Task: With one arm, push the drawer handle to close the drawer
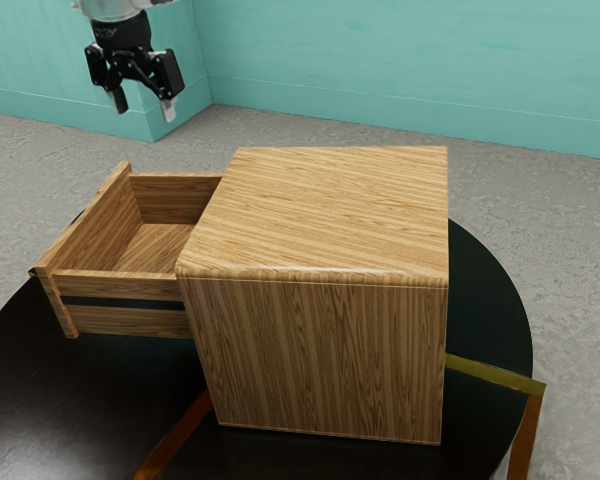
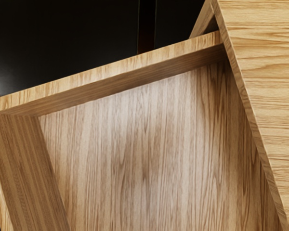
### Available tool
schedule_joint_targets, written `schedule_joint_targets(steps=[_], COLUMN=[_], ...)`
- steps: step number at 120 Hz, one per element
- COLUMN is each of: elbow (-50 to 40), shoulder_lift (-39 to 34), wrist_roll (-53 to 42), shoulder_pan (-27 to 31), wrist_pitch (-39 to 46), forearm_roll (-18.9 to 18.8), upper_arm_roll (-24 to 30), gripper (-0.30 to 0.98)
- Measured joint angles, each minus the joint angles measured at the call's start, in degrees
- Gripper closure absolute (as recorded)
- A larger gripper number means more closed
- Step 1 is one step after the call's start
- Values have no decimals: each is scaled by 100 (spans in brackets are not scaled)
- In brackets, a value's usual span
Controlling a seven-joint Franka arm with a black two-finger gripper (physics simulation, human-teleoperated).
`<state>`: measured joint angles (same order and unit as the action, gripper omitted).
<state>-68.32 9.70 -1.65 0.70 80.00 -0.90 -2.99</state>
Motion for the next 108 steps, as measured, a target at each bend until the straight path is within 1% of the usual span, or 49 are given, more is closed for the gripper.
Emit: schedule_joint_targets(steps=[16, 28, 40, 47, 52, 56, 63, 70, 77, 85, 90, 96, 104, 108], elbow=[-137, -897, -1791, -2223, -2434, -2606, -2898, -3229, -3710, -4115, -4239, -4327, -4506, -4707], shoulder_lift=[-56, -804, -1540, -1973, -2281, -2482, -2709, -2901, -3112, -3285, -3325, -3352, -3364, -3366], wrist_roll=[-5, 2, 8, -10, -87, -188, -447, -792, -1278, -1964, -2414, -2947, -3605, -3922], shoulder_pan=[-10, -148, -460, -303, -211, -170, -126, -86, 279, 601, 679, 720, 741, 745], wrist_pitch=[2, 25, 49, -15, -66, -99, -124, -44, 243, 653, 874, 1118, 1457, 1702], forearm_roll=[14, 19, 21, 20, 4, -7, -106, -373, -597, -756, -835, -902, -965, -1055], upper_arm_roll=[7, -15, -208, -257, -283, -346, -579, -787, -888, -1004, -1098, -1343, -1558, -1593], gripper=[0, 0, 0, 0, 3, 6, 19, 31, 41, 51, 57, 62, 68, 69])
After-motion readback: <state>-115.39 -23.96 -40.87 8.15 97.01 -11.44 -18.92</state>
